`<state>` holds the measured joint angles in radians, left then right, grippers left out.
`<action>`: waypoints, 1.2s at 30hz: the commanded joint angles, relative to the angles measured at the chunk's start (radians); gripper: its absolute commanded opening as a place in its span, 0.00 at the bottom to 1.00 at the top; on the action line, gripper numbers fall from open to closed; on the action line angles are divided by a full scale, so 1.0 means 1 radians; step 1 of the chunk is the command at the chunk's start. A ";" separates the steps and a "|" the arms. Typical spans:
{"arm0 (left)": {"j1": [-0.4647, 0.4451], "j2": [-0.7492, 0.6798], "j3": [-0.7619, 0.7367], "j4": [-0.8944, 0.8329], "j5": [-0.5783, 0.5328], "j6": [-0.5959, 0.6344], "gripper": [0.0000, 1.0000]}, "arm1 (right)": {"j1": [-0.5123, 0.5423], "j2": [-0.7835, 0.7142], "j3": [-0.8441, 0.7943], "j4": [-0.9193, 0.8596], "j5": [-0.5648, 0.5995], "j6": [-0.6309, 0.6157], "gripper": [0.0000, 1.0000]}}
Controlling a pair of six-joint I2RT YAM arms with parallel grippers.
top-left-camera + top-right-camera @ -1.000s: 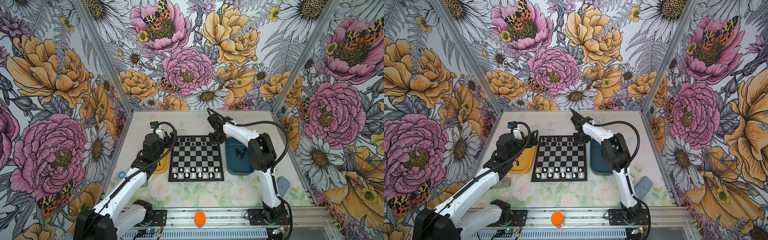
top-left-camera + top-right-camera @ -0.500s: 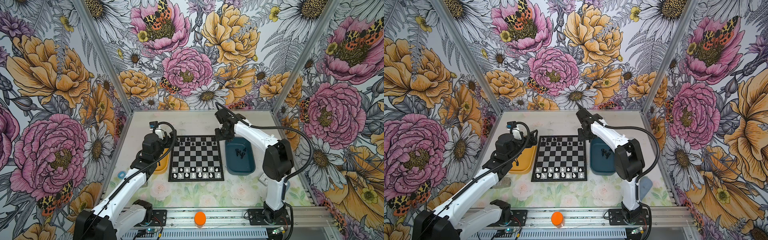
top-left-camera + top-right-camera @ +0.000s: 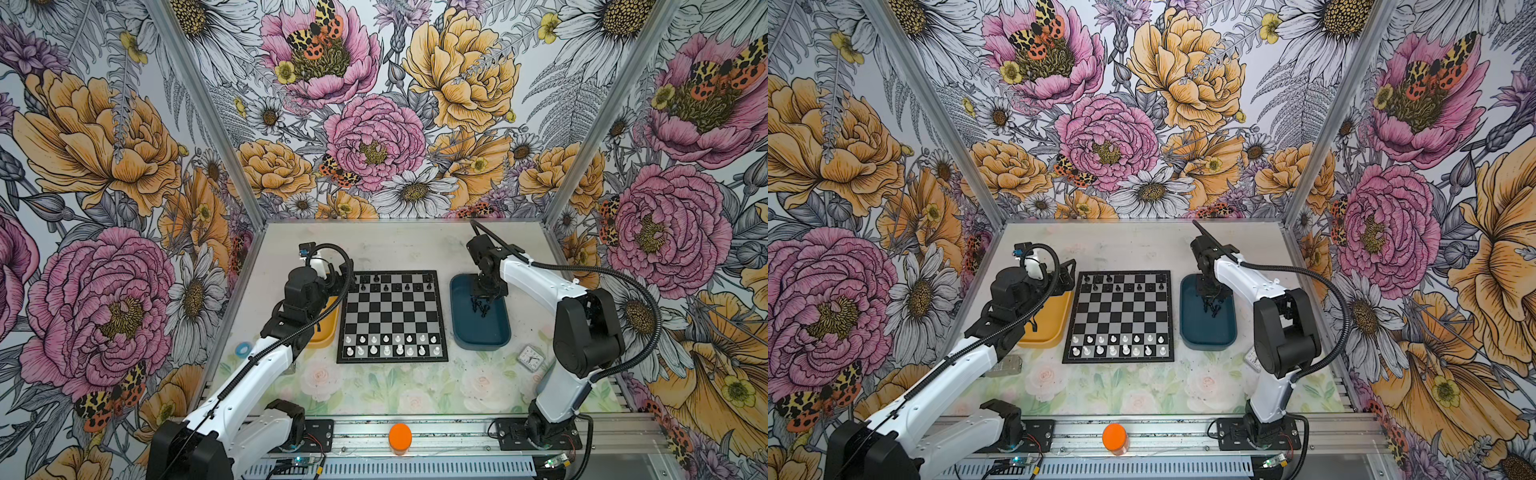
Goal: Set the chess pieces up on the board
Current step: 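Move the right gripper back over the teal tray, then lower the right gripper into the teal tray and grasp a black pawn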
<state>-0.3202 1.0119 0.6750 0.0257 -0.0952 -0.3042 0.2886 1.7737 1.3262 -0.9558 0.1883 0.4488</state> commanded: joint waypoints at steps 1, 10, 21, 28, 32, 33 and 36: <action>0.006 0.005 -0.011 0.015 0.025 0.003 0.96 | -0.017 -0.012 -0.025 0.068 0.023 0.046 0.29; 0.007 0.009 -0.010 0.016 0.029 0.004 0.96 | -0.051 -0.003 -0.069 0.113 0.038 0.088 0.29; 0.013 0.012 -0.011 0.016 0.029 0.004 0.96 | -0.069 0.055 -0.047 0.134 0.033 0.083 0.28; 0.014 0.014 -0.008 0.016 0.029 0.007 0.96 | -0.075 0.086 -0.031 0.140 0.030 0.072 0.28; 0.015 0.018 -0.005 0.013 0.028 0.007 0.96 | -0.078 0.101 -0.022 0.140 0.030 0.067 0.27; 0.014 0.018 -0.003 0.012 0.028 0.007 0.96 | -0.078 0.106 -0.019 0.141 0.030 0.064 0.27; 0.015 0.018 -0.002 0.007 0.025 0.009 0.96 | -0.082 0.113 -0.016 0.141 0.031 0.059 0.27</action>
<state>-0.3153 1.0237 0.6750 0.0257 -0.0849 -0.3042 0.2161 1.8748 1.2758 -0.8276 0.2031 0.5152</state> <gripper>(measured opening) 0.956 0.271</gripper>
